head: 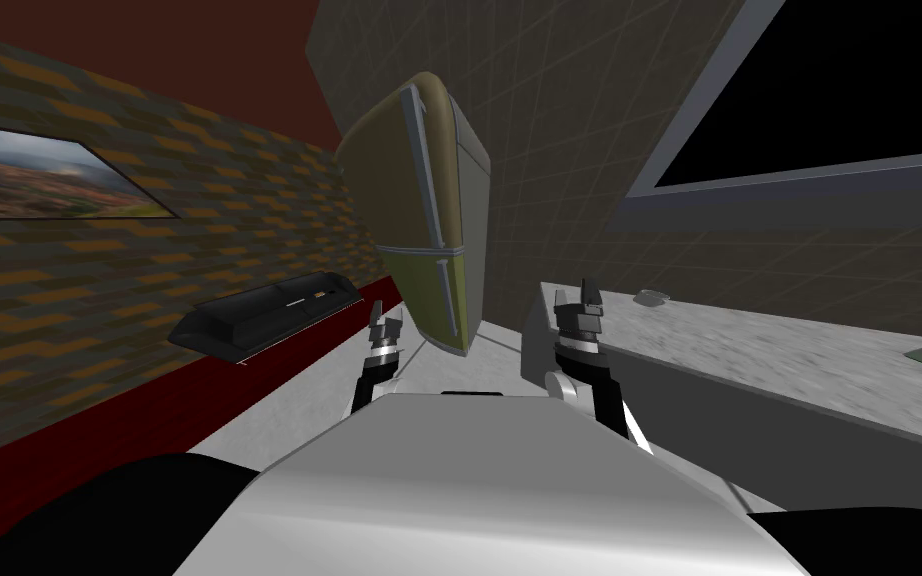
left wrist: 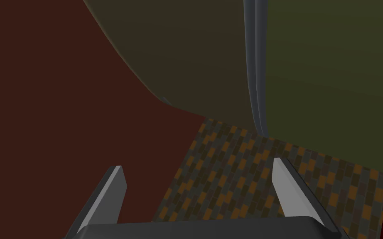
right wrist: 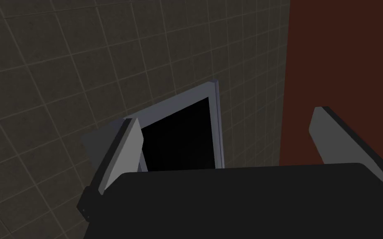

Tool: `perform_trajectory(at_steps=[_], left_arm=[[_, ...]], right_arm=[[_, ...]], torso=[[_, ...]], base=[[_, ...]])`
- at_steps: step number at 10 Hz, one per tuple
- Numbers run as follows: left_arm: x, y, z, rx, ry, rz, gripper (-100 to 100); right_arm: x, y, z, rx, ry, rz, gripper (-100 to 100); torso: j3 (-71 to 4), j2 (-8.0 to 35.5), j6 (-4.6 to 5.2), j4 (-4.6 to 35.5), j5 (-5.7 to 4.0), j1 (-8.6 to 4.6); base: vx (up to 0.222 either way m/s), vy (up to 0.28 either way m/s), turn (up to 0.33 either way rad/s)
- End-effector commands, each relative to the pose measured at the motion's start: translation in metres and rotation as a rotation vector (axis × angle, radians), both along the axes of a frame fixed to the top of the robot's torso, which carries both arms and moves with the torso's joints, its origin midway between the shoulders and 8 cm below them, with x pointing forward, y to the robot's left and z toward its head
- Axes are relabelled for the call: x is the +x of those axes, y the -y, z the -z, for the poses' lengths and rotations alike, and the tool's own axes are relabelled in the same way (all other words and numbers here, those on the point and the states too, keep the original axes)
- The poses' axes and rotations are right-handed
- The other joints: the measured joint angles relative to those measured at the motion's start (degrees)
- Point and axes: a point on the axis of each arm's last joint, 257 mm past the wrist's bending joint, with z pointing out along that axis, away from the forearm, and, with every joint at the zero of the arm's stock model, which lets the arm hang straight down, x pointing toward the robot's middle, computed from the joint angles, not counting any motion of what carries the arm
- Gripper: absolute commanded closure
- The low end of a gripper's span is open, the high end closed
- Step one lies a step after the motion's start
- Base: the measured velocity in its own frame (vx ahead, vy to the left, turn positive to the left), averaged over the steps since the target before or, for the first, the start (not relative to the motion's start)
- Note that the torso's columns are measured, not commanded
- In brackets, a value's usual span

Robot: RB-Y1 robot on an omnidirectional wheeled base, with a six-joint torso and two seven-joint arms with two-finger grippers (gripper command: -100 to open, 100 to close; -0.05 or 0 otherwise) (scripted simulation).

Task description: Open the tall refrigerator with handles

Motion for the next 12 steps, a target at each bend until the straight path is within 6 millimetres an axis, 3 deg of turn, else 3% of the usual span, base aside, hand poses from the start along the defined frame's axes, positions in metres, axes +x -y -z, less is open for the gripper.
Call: perform_trajectory(at_steps=[1, 9, 10, 12], left_arm=[[0.000, 0.000, 0.000, 0.000, 0.000, 0.000, 0], [0.000, 0.000, 0.000, 0.000, 0.000, 0.000, 0], [0.005, 0.006, -0.004, 0.022, -0.003, 0.030, -100], [0.017, 0.017, -0.012, 0.042, -0.004, 0.077, -100]], right_arm=[[0.000, 0.000, 0.000, 0.000, 0.000, 0.000, 0], [0.000, 0.000, 0.000, 0.000, 0.000, 0.000, 0], [0.000, 0.000, 0.000, 0.000, 0.000, 0.000, 0], [0.000, 0.000, 0.000, 0.000, 0.000, 0.000, 0]], torso=[[-4.7, 2.3, 0.00, 2.3, 0.00, 0.00], [-70.7, 35.4, 0.00, 35.4, 0.00, 0.00], [-79.2, 39.6, 0.00, 39.6, 0.00, 0.00], [-84.3, 42.0, 0.00, 42.0, -0.01, -0.04]], base=[[0.000, 0.000, 0.000], [0.000, 0.000, 0.000], [0.015, -0.005, 0.003], [0.026, -0.025, 0.003]])
